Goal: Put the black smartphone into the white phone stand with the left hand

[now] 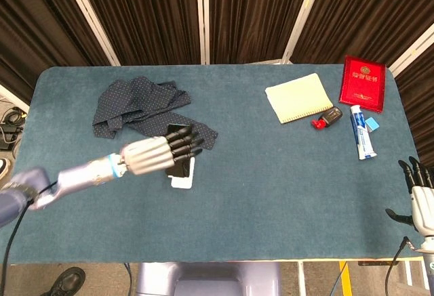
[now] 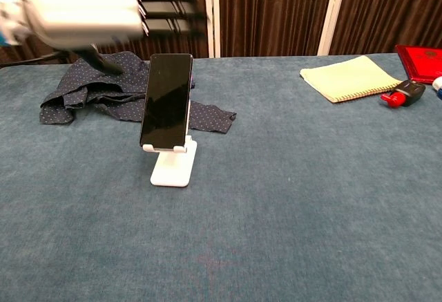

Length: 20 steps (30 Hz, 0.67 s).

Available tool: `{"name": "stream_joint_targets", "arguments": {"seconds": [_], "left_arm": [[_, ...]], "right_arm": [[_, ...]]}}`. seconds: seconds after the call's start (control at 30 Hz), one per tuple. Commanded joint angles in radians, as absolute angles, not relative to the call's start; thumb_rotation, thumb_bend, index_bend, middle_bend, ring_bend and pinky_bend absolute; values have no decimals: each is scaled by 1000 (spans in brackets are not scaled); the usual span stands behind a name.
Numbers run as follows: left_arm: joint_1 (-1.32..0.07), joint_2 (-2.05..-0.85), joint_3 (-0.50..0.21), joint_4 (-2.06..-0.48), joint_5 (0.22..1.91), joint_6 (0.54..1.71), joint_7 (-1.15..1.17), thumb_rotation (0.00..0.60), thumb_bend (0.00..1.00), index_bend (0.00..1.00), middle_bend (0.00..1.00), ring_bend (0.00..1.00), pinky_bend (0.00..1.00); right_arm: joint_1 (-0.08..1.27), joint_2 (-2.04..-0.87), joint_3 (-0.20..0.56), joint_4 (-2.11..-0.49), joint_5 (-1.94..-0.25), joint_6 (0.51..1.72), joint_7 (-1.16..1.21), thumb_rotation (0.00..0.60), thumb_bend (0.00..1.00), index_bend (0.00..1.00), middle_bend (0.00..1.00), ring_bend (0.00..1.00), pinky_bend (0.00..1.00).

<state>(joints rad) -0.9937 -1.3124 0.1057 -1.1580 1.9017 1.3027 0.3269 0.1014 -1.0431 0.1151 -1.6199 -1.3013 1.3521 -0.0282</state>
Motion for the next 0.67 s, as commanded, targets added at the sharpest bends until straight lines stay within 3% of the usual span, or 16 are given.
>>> {"name": "stream_joint_targets", "arguments": {"seconds": [0.03, 0.33, 0.67], "left_arm": [[-790, -1223, 36, -1446, 1675, 1447, 325, 600, 0, 0, 0, 0, 0], [-472, -1115, 88, -1830, 1391, 1580, 288, 600, 0, 0, 0, 0, 0], [-340, -1124, 104, -1883, 1372, 1600, 269, 600, 0, 0, 0, 0, 0]], "right_arm": [[99, -1038, 113, -1627, -1309, 1356, -19, 600, 0, 0, 0, 0, 0], [98, -1026, 108, -1645, -1340, 1367, -1, 600, 0, 0, 0, 0, 0], [88, -1017, 103, -1643, -1347, 1380, 13, 600, 0, 0, 0, 0, 0]]}}
